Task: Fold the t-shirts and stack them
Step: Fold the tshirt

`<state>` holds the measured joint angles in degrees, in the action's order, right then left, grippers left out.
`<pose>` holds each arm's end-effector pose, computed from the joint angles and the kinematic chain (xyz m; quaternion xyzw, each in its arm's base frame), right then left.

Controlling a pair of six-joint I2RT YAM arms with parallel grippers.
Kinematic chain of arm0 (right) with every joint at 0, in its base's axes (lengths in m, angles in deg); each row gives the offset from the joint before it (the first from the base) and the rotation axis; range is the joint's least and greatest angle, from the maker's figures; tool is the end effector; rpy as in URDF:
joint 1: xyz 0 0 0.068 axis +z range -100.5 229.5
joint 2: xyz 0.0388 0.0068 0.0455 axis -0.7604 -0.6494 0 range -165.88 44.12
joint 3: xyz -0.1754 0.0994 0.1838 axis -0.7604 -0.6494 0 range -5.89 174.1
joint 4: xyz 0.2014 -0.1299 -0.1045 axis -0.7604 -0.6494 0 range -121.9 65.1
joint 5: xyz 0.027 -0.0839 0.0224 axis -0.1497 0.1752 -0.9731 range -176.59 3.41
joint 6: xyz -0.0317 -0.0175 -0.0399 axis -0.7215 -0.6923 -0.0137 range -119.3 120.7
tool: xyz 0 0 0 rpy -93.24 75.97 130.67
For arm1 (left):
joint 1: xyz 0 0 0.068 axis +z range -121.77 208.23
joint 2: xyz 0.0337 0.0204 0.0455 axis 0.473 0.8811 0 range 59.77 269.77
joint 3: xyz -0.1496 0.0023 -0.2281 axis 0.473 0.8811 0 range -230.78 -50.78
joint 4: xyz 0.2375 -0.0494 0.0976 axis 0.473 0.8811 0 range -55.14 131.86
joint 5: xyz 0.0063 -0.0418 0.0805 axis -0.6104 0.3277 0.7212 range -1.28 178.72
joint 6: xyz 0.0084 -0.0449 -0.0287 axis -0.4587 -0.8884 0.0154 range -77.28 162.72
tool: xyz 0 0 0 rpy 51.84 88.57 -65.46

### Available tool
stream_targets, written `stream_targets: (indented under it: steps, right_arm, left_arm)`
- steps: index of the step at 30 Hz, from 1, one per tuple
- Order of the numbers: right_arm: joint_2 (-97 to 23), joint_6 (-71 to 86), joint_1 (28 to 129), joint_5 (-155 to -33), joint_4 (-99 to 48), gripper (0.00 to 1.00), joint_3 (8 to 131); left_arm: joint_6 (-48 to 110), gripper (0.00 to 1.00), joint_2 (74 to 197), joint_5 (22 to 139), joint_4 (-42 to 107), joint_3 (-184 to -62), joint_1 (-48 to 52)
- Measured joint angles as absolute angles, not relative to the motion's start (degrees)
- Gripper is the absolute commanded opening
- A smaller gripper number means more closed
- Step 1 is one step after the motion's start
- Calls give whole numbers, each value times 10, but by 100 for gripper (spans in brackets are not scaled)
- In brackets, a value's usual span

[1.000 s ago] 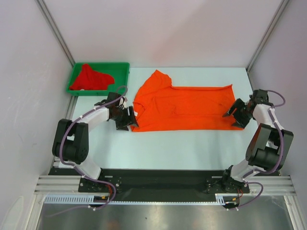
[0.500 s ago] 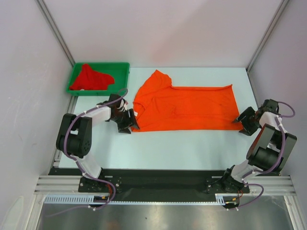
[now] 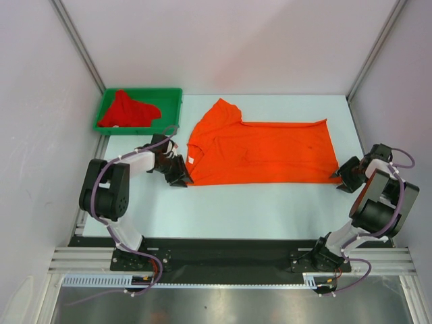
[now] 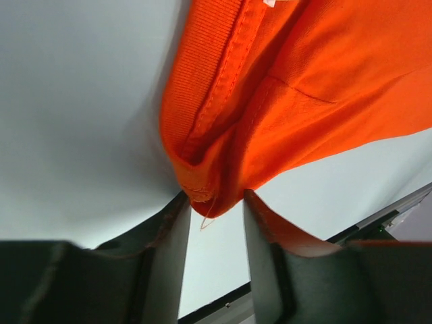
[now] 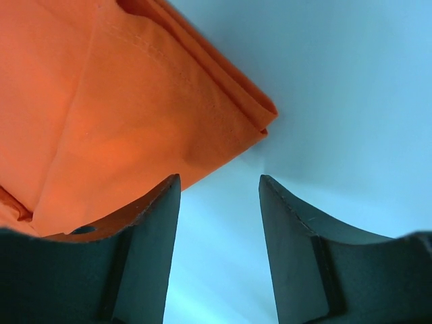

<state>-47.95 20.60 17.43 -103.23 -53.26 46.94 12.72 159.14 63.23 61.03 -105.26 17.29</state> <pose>0.2583 -0.1499 0.1689 0.3999 0.8849 0.1207 0.2062 0.3048 -0.0744 0.1432 -0.1235 0.9548 -0.2600 0.0742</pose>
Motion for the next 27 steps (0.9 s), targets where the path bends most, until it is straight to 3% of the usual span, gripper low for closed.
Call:
stream_targets:
  steps: [10,17,21,22,23,27]
  right_arm:
    - [-506,214,172,-1015,-502,52,472]
    - [-518,217,172,-1005,-487,43,481]
    - [-524,217,172,-994,-481,29,484]
    - [-526,217,172,-991,-480,22,485]
    - [-528,218,172,-987,-478,2,485]
    - [-534,228,173,-973,-479,0,488]
  left_arm:
    - [130,22,1600,634,601,-1053,176]
    - [132,9,1603,631,597,-1053,176]
    - [132,0,1603,630,596,-1053,177]
    - [132,0,1603,630,596,-1053,177]
    - [132,0,1603,630,596,-1053,177]
    - [132,0,1603,631,595,-1052,177]
